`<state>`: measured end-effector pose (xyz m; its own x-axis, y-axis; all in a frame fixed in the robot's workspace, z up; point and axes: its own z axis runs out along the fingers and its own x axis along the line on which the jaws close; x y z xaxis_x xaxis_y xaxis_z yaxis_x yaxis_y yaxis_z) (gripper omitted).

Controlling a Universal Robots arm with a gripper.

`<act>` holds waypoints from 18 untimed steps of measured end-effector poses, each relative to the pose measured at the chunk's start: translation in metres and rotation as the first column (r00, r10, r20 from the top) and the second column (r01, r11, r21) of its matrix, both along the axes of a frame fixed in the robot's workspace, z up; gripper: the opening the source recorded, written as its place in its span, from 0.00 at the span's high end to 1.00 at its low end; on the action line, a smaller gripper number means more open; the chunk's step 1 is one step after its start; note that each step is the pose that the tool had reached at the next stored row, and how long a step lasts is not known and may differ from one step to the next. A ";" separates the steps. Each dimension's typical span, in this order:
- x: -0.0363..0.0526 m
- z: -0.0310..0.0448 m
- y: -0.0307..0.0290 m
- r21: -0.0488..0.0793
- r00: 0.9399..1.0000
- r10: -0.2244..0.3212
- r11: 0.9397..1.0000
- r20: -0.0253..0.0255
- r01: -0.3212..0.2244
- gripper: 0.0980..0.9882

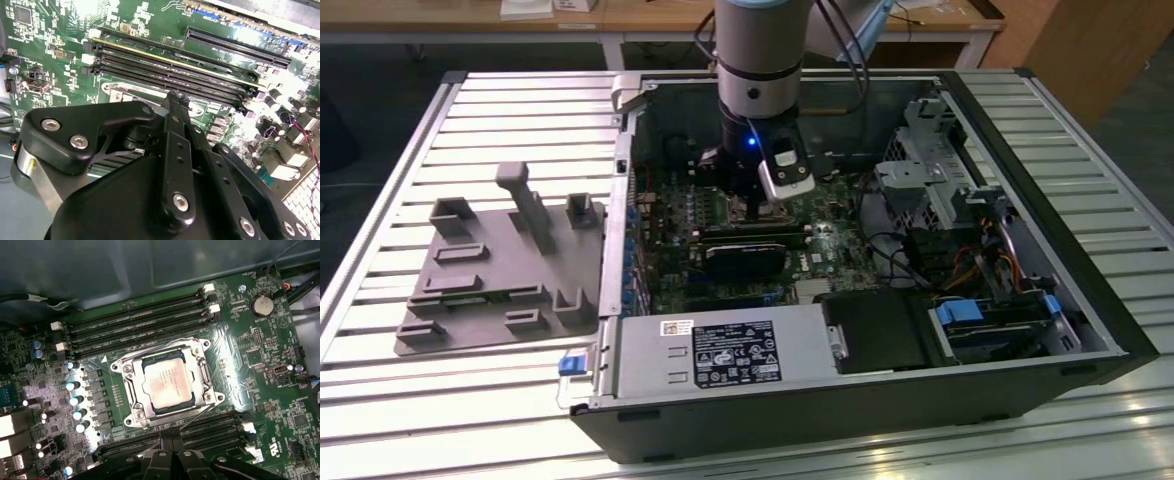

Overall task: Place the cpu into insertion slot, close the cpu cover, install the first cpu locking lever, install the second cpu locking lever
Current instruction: 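Install the second cpu locking lever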

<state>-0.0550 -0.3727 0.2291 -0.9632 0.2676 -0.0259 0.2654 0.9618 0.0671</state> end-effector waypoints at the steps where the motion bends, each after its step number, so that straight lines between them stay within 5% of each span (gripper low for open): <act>1: 0.0000 -0.0002 -0.0009 0.005 1.000 0.001 1.000 0.002 -0.001 1.00; 7: -0.0022 -0.0013 -0.0089 0.012 1.000 0.010 1.000 0.013 -0.010 1.00; 13: -0.0061 -0.0051 -0.0098 0.012 0.999 0.025 1.000 0.035 -0.025 1.00; 18: -0.0108 -0.0087 -0.0098 0.025 0.998 0.037 0.999 0.043 -0.039 1.00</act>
<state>-0.0658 -0.3825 0.2204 -0.9709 0.2320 -0.0601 0.2251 0.9689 0.1028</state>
